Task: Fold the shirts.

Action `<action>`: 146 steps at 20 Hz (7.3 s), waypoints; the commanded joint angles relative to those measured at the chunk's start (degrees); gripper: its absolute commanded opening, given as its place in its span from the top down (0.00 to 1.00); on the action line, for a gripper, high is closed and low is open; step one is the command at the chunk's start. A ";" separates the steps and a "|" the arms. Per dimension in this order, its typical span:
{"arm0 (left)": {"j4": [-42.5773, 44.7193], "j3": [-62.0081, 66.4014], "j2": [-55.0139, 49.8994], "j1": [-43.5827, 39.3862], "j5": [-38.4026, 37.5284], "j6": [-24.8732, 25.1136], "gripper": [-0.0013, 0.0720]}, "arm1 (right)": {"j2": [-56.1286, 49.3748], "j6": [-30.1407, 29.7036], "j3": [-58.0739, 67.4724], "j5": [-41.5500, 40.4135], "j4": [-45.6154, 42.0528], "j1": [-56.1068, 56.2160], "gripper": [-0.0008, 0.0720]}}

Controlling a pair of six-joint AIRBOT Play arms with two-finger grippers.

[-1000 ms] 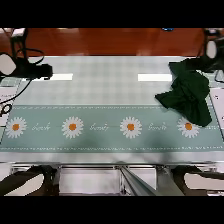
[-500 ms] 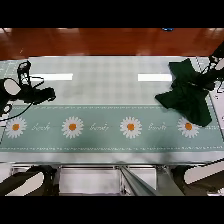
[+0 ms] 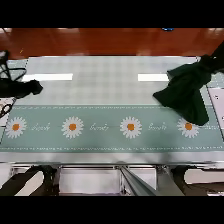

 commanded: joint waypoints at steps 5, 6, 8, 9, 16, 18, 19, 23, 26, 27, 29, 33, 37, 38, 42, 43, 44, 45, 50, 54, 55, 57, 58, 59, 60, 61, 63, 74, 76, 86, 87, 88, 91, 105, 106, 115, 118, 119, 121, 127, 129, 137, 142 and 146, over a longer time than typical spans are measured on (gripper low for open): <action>-14.27 -2.64 18.10 -0.02 -0.74 1.51 0.29 | 20.63 -2.47 14.32 1.07 6.12 5.90 0.96; -14.40 -3.04 18.95 -1.95 -1.09 1.49 0.29 | 22.08 -2.21 16.61 1.05 6.14 7.63 0.96; -14.36 -3.15 18.91 -5.79 -2.40 1.53 0.29 | 24.46 -1.77 21.11 1.25 6.10 11.47 0.96; -14.36 -3.17 18.67 -7.39 -2.54 1.51 0.29 | 25.66 -1.75 22.53 1.33 6.12 13.57 0.96; -14.75 -0.96 19.04 -1.11 -0.83 2.36 0.29 | 28.85 0.96 16.04 14.53 6.38 31.80 0.96; -16.35 -0.92 19.04 0.11 -4.09 2.51 0.29 | 28.83 2.54 5.90 10.69 6.38 41.24 0.96; -16.52 -0.92 19.04 -0.07 -5.49 3.06 0.29 | 28.46 3.72 -0.24 6.45 6.40 46.23 0.96; -15.96 -0.94 19.04 -0.26 -7.80 2.99 0.29 | 18.14 6.34 -16.55 -10.03 9.44 61.02 0.96; -14.36 -1.99 18.93 -0.28 -8.09 2.95 0.29 | 4.07 6.05 -16.92 -19.71 15.23 66.62 0.96; -14.36 -2.69 18.93 -0.28 -9.27 2.95 0.29 | 0.20 6.01 -16.31 -21.86 18.12 67.12 0.96; -14.40 -4.72 18.93 -0.28 -11.98 2.99 0.29 | -6.12 3.89 -13.51 -23.21 25.70 66.69 0.58; -10.69 -7.43 18.95 1.75 -15.26 5.31 0.29 | -6.91 1.73 -2.10 -10.60 24.35 54.95 0.42; -13.84 -12.35 18.88 10.97 -17.94 3.89 0.29 | 7.74 7.67 -8.31 2.58 8.85 29.83 0.42; -17.97 -16.28 18.53 12.39 -18.69 4.83 0.29 | 13.14 8.11 -16.06 1.95 6.75 23.93 0.42; -39.89 -33.53 17.11 13.44 -16.35 17.66 0.29 | 32.89 0.33 -52.06 -7.15 16.63 4.17 0.42; -43.67 -35.45 16.17 13.62 -13.55 21.18 0.29 | 35.95 -3.63 -58.71 -7.13 20.98 0.02 0.42; -45.99 -35.89 14.49 13.57 -11.87 22.64 0.29 | 37.94 -7.06 -63.63 -6.32 24.37 -3.19 0.42; -48.48 -35.82 12.17 13.51 -12.13 24.24 0.29 | 38.99 -9.25 -67.04 -5.40 26.12 -5.42 0.42; -53.64 -35.80 0.33 8.94 -17.03 29.31 0.29 | 39.28 -11.32 -70.90 -5.92 26.84 -6.69 0.42; -54.21 -35.78 -3.04 4.02 -11.43 29.31 0.29 | 39.28 -11.32 -70.90 -5.84 26.73 -6.69 0.42; -55.74 -35.76 -3.23 3.30 -9.40 29.81 0.29 | 39.28 -11.32 -70.90 -5.60 26.71 -6.69 0.42; -60.02 -35.76 -3.23 1.75 -5.44 32.30 0.30 | 39.21 -11.32 -70.90 -5.22 26.53 -6.58 0.42; -61.42 -35.76 -3.26 0.66 -3.17 32.59 0.30 | 39.21 -11.32 -70.93 -5.20 26.27 -6.38 0.42; -62.47 -35.76 -3.26 -0.63 -1.25 32.59 0.30 | 39.23 -11.28 -70.90 -5.03 26.32 -6.40 0.42; -63.67 -35.76 -3.52 -2.10 0.13 32.76 0.31 | 39.21 -11.28 -70.93 -4.94 26.25 -6.40 0.42; -64.61 -35.74 -3.98 -3.30 0.68 32.98 0.36 | 39.21 -11.28 -70.93 -4.94 26.27 -6.40 0.42; -64.78 -34.67 -4.90 -3.98 -0.35 32.98 0.49 | 39.21 -10.97 -70.90 -4.94 25.44 -6.40 0.42; -61.46 -27.98 -5.86 -3.91 -2.25 32.94 0.96 | 26.27 -16.76 -70.90 -1.40 32.89 -6.38 0.42; -61.44 -27.98 -5.97 -3.91 -2.25 32.94 0.96 | 21.70 -19.02 -70.84 -2.19 37.07 -5.31 0.42; -61.72 -20.79 -5.86 0.70 -5.73 32.94 0.96 | 10.64 -15.74 -48.89 -9.31 38.58 15.61 0.96; -62.66 -16.09 -5.64 3.08 -8.28 32.72 0.96 | 11.74 -14.16 -43.21 -7.48 36.09 15.43 0.96; -64.24 -11.15 -5.42 5.22 -10.36 32.28 0.96 | 13.09 -11.23 -36.11 -5.73 32.61 15.10 0.96; -66.01 6.69 -5.11 10.05 -12.87 26.77 0.96 | 16.24 -4.94 -12.28 -1.70 22.71 14.40 0.96; -20.00 45.99 10.12 12.96 -33.20 5.35 0.96 | 44.04 4.26 18.47 10.08 -4.70 14.38 0.96; -14.36 44.68 12.31 8.28 -33.53 4.98 0.96 | 46.10 5.31 16.63 11.52 -6.64 14.38 0.96; 15.19 15.78 35.32 -7.85 -38.71 -5.86 0.96 | 59.49 9.46 -8.37 18.84 -13.51 14.38 0.96; 15.15 2.16 35.98 -7.82 -30.91 -8.28 0.96 | 58.47 9.75 -17.68 17.49 -13.46 14.38 0.96; 14.97 -1.49 34.73 -7.82 -25.24 -9.70 0.96 | 57.24 9.70 -21.14 16.09 -13.46 14.38 0.96; 12.63 -5.55 27.65 -7.74 -15.34 -11.43 0.96 | 53.05 9.53 -27.56 12.90 -13.29 14.38 0.96; -4.90 7.65 -13.70 -7.39 -1.60 -4.07 0.96 | 27.02 7.32 -34.25 -5.62 -10.73 14.38 0.96; -8.46 19.15 -27.71 -7.06 -4.55 -4.07 0.96 | 16.70 7.32 -30.80 -9.77 -10.19 14.38 0.96; -13.94 45.81 -49.18 -6.45 -9.11 -5.07 0.65 | -6.88 6.88 -12.28 -11.17 -6.21 14.38 0.96; -11.80 48.57 -44.98 -2.25 -38.12 -1.66 0.29 | -7.19 6.88 -10.01 -8.41 -5.86 14.38 0.96; -12.52 21.03 -23.71 -1.81 -33.09 -0.61 0.29 | -7.19 6.73 -10.03 -5.22 -4.92 14.36 0.96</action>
